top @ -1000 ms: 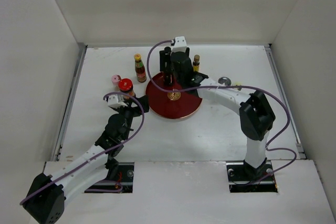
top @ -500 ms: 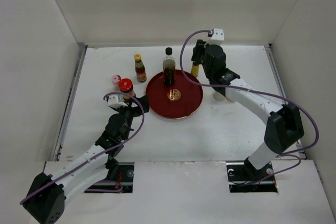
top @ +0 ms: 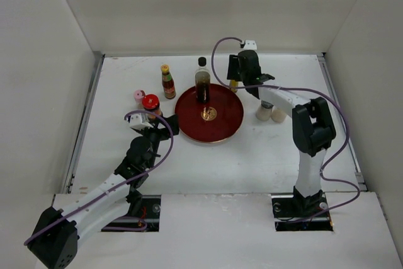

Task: Organize the condiment bottles

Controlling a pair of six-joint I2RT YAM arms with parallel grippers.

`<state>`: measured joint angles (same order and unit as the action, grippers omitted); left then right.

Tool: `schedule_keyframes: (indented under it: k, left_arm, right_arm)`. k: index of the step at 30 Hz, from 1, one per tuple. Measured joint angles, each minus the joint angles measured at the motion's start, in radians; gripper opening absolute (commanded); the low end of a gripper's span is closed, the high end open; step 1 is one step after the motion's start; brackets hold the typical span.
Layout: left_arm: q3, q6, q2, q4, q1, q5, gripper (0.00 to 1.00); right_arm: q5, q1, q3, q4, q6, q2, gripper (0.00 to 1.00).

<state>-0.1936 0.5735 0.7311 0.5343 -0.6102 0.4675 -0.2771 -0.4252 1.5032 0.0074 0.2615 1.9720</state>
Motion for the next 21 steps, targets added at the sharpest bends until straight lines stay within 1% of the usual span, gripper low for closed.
schedule_keyframes:
  k: [2,3,4,6,10,15,19,21]
  left_arm:
    - [0.000,0.000,0.000,0.000,0.001,0.000,0.86]
    - [0.000,0.000,0.000,0.000,0.001,0.000,0.86]
    - [0.000,0.000,0.000,0.000,0.001,0.000,0.86]
    - [0.000,0.000,0.001,0.000,0.001,0.000,0.86]
    - [0.000,0.000,0.008,0.000,0.001,0.000,0.86]
    - [0.000,0.000,0.011,0.000,0.001,0.000,0.86]
    - [0.000,0.001,0.011,0.000,0.001,0.000,0.86]
    - [0.000,0.001,0.011,0.000,0.001,0.000,0.86]
  right_arm:
    - [0.008,0.003,0.025,0.002,0.000,0.012,0.52]
    - [0.011,0.005,0.035,0.003,0.000,0.016,0.42]
    - [0.012,0.006,0.040,0.007,0.000,0.019,0.36]
    - [0.005,0.006,0.040,0.016,0.002,0.019,0.30]
    - [-0.003,0.010,-0.013,0.067,0.013,-0.007,0.27]
    - [-0.039,-0.007,-0.121,0.058,0.009,-0.141,0.26]
    - [-0.061,-0.053,-0.148,0.078,0.007,-0.246,0.27]
    - [-0.063,-0.091,-0.148,0.110,0.008,-0.263,0.27]
